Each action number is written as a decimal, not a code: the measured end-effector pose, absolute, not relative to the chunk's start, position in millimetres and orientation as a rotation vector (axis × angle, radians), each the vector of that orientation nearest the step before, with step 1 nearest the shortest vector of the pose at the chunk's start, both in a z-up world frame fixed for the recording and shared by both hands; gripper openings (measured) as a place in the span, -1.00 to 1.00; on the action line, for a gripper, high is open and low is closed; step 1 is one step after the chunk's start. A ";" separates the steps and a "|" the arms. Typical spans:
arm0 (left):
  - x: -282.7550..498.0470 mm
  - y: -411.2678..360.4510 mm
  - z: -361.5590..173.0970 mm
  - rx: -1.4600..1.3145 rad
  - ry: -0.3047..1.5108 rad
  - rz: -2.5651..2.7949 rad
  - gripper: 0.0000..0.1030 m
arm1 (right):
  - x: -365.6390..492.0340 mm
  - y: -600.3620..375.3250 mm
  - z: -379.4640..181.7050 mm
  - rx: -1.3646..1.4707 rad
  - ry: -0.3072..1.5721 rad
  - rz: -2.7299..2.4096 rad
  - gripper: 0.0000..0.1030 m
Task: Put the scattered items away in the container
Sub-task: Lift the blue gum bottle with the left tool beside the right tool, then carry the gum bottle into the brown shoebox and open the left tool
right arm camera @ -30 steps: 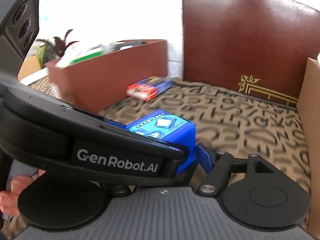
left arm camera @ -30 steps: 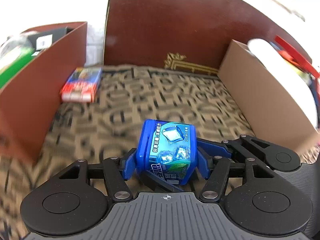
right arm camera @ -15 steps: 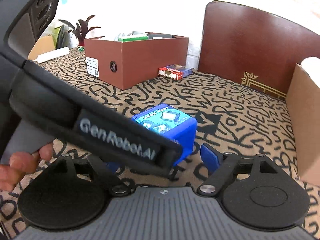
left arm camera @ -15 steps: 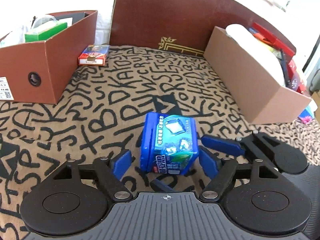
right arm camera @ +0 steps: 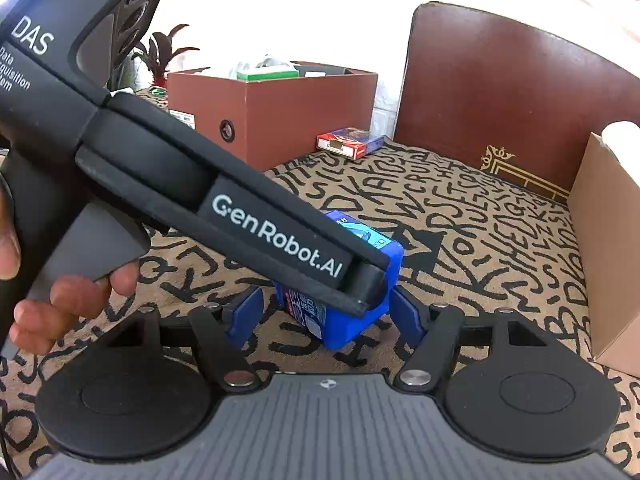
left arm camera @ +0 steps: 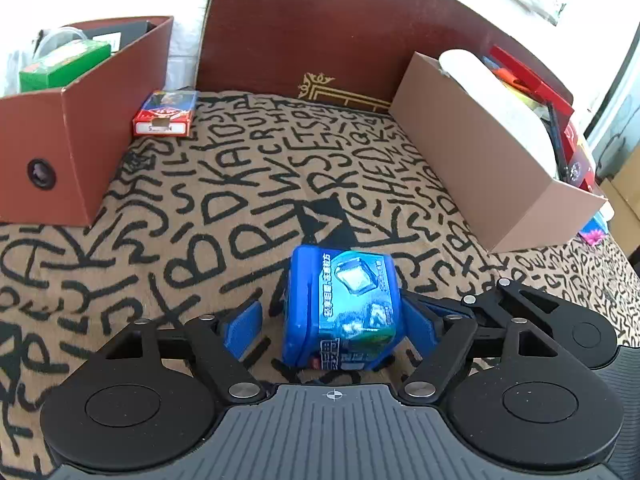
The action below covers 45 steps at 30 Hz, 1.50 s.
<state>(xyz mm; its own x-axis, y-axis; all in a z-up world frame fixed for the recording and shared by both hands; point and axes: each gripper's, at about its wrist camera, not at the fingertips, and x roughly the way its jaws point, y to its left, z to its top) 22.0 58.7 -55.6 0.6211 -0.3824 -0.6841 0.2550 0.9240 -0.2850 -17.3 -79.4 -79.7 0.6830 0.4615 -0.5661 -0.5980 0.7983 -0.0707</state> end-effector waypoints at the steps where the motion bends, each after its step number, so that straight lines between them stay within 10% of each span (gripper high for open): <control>1: 23.8 58.2 -55.6 -0.161 0.824 -0.371 0.67 | -15.8 -79.0 -79.9 -0.255 0.563 0.602 0.43; 18: 26.8 53.1 -60.6 -0.146 0.864 -0.372 0.37 | -5.2 -72.5 -81.1 -0.229 0.656 0.563 0.15; 45: 104.8 177.0 87.6 -0.235 0.525 -0.127 0.37 | 105.2 39.7 70.9 -0.273 0.296 0.727 0.08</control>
<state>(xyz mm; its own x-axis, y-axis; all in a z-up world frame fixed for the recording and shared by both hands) 104.8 177.0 87.6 0.8581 -0.1800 -0.4810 0.0603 0.9654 -0.2537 105.2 39.7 70.9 0.7091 0.6084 -0.3563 -0.6845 0.7152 -0.1411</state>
